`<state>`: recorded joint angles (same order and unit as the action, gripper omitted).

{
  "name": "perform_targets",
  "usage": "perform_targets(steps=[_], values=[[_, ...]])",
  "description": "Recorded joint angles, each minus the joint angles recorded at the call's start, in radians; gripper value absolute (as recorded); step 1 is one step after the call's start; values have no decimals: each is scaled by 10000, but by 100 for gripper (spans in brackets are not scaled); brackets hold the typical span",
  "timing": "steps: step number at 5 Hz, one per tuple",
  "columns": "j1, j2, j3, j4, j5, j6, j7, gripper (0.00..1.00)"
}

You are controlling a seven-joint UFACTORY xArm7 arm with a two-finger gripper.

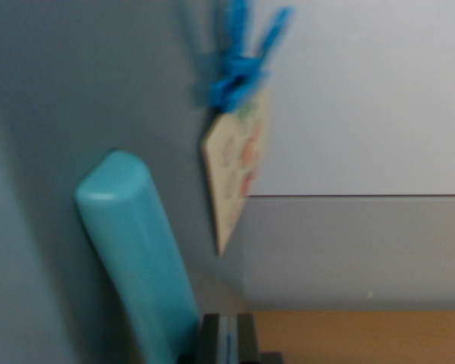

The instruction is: Close fridge door

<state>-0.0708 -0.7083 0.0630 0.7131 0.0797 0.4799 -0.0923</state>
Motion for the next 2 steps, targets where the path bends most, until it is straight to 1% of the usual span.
perform_targets(steps=[1, 2], values=[[0, 0, 0, 0, 0, 0, 0, 100], [1, 162, 333, 34, 0, 0, 0, 100]])
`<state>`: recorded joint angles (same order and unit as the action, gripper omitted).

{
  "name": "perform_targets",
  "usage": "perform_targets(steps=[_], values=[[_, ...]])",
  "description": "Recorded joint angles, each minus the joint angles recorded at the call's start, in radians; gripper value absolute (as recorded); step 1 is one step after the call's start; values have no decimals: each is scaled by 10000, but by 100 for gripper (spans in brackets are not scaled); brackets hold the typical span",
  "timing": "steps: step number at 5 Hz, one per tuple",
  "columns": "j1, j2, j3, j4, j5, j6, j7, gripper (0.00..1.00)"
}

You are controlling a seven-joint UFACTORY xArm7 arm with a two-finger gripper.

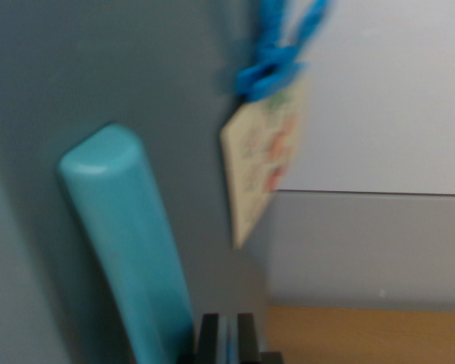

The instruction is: Close fridge door

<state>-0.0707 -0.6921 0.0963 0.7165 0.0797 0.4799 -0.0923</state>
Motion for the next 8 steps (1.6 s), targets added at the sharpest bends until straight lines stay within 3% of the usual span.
perform_targets(steps=[1, 2, 3, 4, 5, 6, 7, 8], values=[[0, 0, 0, 0, 0, 0, 0, 100], [0, 352, 349, 374, 0, 0, 0, 100], [0, 352, 349, 374, 0, 0, 0, 100], [0, 1000, 718, 997, 0, 0, 0, 100], [0, 1000, 718, 997, 0, 0, 0, 100], [0, 1581, 1198, 1333, 0, 0, 0, 100], [0, 1581, 1198, 1333, 0, 0, 0, 100], [0, 2093, 1494, 1736, 0, -1, 0, 100]])
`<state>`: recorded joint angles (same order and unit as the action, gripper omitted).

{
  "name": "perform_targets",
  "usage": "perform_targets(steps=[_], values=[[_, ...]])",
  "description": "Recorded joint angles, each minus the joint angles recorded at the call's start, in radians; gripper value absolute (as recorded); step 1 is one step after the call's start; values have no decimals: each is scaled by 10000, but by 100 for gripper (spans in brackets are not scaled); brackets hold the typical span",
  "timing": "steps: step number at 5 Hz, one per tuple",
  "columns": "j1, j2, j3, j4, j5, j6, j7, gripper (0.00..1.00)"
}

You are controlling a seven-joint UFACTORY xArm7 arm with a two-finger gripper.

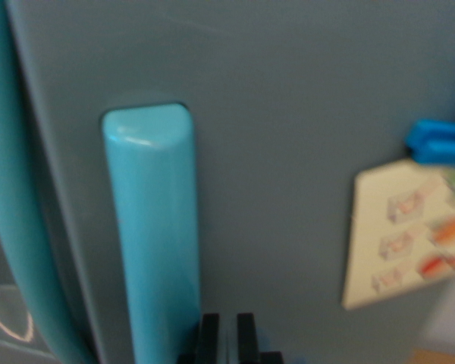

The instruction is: Close fridge door

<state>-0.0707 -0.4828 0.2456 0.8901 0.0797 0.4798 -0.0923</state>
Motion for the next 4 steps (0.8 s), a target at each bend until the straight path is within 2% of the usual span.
perform_targets(steps=[1, 2, 3, 4], values=[[0, 0, 0, 0, 0, 0, 0, 100], [0, 518, 168, 459, 0, 0, 0, 100], [0, 518, 168, 459, 0, 0, 0, 100], [0, 958, 219, 777, 0, 0, 0, 100]])
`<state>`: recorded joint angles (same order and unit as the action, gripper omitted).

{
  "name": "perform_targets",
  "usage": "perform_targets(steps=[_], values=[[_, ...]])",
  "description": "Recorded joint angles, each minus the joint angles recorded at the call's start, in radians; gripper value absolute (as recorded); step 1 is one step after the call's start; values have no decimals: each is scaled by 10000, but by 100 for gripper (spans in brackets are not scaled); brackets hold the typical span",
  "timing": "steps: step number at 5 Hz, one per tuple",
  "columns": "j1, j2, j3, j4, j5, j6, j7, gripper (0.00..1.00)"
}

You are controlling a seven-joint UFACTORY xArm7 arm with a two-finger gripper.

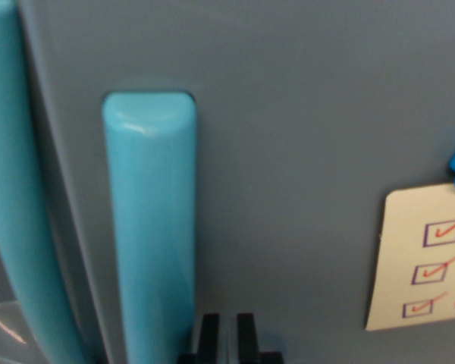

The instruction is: Close fridge door

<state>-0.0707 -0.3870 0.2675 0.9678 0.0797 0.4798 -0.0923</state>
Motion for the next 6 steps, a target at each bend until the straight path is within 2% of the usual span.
perform_targets(steps=[1, 2, 3, 4, 5, 6], values=[[0, 0, 0, 0, 0, 0, 0, 100], [0, 368, 14, 247, 0, -1, 0, 100], [0, 368, 14, 247, 0, -1, 0, 100], [0, 756, 42, 546, 0, -1, 0, 100], [0, 756, 42, 546, 0, -1, 0, 100], [0, 1068, 54, 787, 0, -2, 0, 100]])
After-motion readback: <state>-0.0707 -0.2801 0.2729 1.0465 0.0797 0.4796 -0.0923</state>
